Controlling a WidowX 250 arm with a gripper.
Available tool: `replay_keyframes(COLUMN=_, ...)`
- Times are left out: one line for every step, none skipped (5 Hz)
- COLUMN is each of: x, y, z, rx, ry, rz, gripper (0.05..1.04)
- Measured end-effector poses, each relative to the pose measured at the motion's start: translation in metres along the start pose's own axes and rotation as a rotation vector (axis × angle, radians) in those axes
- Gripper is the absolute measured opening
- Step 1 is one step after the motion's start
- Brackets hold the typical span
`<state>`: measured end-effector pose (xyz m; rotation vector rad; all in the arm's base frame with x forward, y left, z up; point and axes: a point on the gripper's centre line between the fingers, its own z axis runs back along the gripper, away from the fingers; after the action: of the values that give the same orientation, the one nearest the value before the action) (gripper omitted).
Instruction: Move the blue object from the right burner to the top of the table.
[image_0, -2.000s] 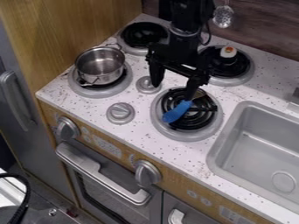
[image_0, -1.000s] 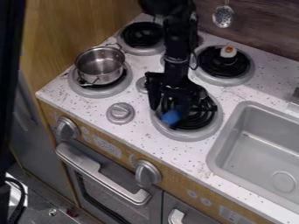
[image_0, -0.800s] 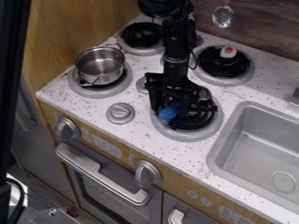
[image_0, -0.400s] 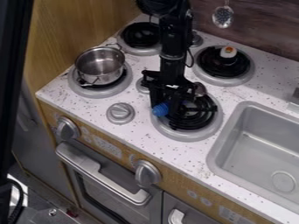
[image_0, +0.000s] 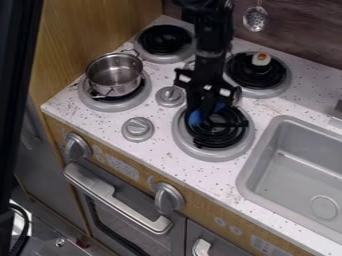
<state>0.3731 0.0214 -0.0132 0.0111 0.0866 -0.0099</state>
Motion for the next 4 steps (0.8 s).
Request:
replay_keyframes(x=0.029, y=0.012, z=0.037, rx=0.022, ry=-0.094, rz=0.01, gripper=0.176)
replay_keyframes(x=0.053, y=0.033, z=0.059, rx=0.031, ry=-0.156, rz=0.026, gripper=0.171)
replay_keyframes(x=0.059, y=0.063, z=0.041, rx=0.035, ry=-0.135, rz=0.066, gripper=0.171)
replay_keyframes(x=0.064, y=0.087, z=0.024, rx=0.028, ry=-0.12, rz=0.108, gripper=0.171)
